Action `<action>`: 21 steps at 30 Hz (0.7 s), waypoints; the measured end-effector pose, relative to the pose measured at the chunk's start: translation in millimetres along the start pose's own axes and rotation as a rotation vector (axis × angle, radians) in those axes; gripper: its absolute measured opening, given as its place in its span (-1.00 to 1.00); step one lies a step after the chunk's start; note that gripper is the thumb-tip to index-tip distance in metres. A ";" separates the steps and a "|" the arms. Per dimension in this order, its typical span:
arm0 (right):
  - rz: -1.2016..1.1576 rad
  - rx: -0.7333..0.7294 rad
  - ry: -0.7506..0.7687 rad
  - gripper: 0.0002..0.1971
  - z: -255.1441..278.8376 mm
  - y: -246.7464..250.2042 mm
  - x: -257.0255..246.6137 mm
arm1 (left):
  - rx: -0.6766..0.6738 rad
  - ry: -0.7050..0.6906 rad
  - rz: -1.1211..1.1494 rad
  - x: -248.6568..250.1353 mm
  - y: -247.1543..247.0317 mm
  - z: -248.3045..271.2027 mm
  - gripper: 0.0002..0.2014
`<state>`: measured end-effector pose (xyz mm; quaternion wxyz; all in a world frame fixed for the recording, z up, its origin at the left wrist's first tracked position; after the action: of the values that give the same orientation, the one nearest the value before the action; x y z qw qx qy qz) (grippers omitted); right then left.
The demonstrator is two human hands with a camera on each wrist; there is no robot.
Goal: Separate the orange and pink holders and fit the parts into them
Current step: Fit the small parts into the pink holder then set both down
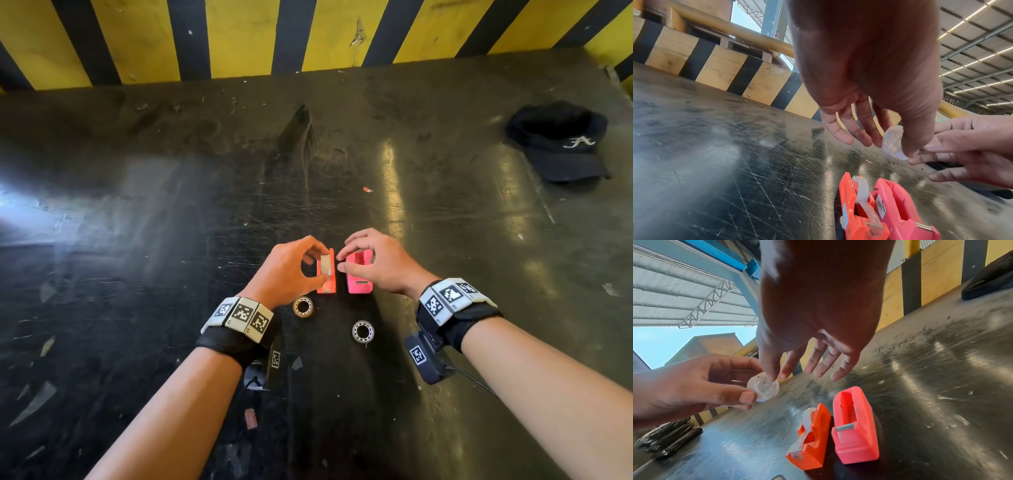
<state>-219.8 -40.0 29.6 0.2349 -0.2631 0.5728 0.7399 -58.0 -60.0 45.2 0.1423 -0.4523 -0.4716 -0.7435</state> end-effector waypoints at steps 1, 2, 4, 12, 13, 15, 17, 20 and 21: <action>-0.008 0.004 0.006 -0.81 1.1 -0.4 -2.9 | 0.005 -0.003 0.005 1.5 0.8 2.0 -0.56; -0.014 0.009 0.013 -0.80 2.0 -1.1 -5.4 | 0.010 -0.007 0.010 2.7 1.7 3.9 -0.57; -0.018 0.009 0.019 -0.80 3.7 -3.4 -9.5 | 0.014 -0.008 0.017 5.2 2.8 7.4 -0.57; -0.021 -0.010 0.015 -0.85 4.8 -9.6 -13.6 | 0.022 -0.013 0.040 9.8 3.2 14.4 -0.56; -0.019 -0.014 0.020 -0.85 5.2 -10.4 -14.1 | 0.020 -0.013 0.039 10.2 2.7 14.9 -0.56; -0.026 -0.018 0.024 -0.85 6.3 -11.1 -13.5 | 0.018 -0.004 0.034 10.4 1.9 15.5 -0.56; -0.026 -0.017 0.009 -0.81 8.2 -9.3 -8.2 | 0.020 0.023 0.032 6.8 1.9 16.8 -0.56; -0.021 -0.033 -0.047 -0.83 11.8 -6.6 9.5 | -0.004 0.087 -0.022 -5.8 -8.7 22.4 -0.58; -0.014 -0.038 -0.067 -0.84 13.8 -6.2 16.4 | -0.038 0.108 -0.069 -10.6 -18.7 25.3 -0.59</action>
<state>-229.7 -24.4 17.1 0.2539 -0.2466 0.5486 0.7574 -50.5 -31.6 29.6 0.1334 -0.3978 -0.4645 -0.7799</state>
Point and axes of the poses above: each hand's wrist, its own z-axis away from the middle knuckle, its own y-axis out of the back of the hand, x = y × z, the point moved 10 cm from there along -z, towards the middle knuckle, and after that the axes turned 11 degrees about z, right-handed, at the moved point
